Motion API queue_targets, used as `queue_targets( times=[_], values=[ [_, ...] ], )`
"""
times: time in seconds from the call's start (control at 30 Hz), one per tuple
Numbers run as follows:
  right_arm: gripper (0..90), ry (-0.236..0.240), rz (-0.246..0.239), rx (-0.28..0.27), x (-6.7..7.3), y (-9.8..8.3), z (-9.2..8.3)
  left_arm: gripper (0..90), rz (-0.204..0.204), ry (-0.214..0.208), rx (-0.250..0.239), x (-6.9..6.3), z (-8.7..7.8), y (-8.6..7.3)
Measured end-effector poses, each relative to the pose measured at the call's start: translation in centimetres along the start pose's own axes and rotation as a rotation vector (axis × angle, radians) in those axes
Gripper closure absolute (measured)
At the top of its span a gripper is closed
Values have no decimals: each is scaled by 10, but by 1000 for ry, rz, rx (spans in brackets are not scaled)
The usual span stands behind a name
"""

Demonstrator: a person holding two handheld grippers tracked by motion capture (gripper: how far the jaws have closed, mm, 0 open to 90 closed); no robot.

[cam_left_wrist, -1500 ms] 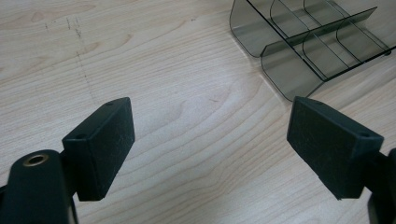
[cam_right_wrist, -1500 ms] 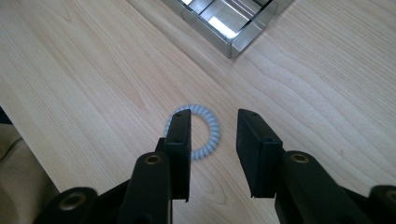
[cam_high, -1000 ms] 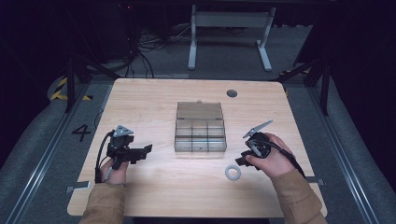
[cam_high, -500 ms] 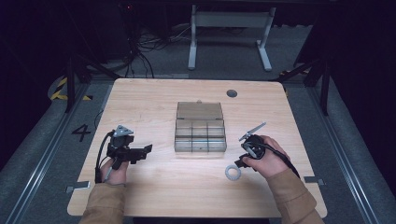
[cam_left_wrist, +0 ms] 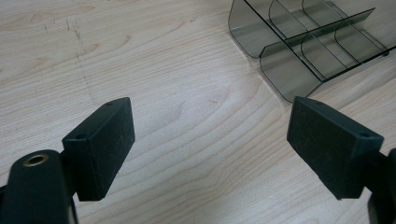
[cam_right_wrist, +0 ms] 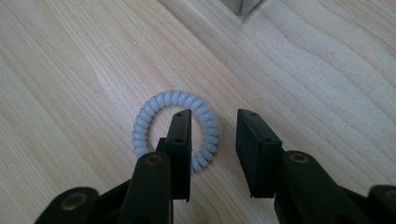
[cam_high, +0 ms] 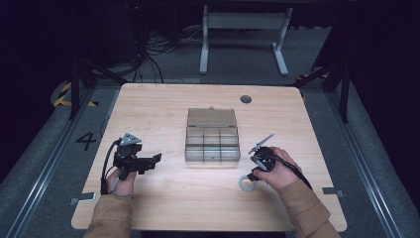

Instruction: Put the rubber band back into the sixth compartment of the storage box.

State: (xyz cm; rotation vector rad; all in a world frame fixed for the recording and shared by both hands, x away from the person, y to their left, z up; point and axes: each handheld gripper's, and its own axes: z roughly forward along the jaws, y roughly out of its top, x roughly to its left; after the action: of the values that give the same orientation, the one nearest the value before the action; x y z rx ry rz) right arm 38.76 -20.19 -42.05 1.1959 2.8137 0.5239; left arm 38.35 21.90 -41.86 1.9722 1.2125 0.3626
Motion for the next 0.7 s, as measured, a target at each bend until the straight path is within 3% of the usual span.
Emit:
queue_targets(
  times=[0.4,0.7],
  values=[
    [703,-27,-33,37,1,1,10,158,0,0,0,0,0,0],
    [777,-63,-67,45,3,2,11,158,-2,-1,0,0,0,0]
  ],
)
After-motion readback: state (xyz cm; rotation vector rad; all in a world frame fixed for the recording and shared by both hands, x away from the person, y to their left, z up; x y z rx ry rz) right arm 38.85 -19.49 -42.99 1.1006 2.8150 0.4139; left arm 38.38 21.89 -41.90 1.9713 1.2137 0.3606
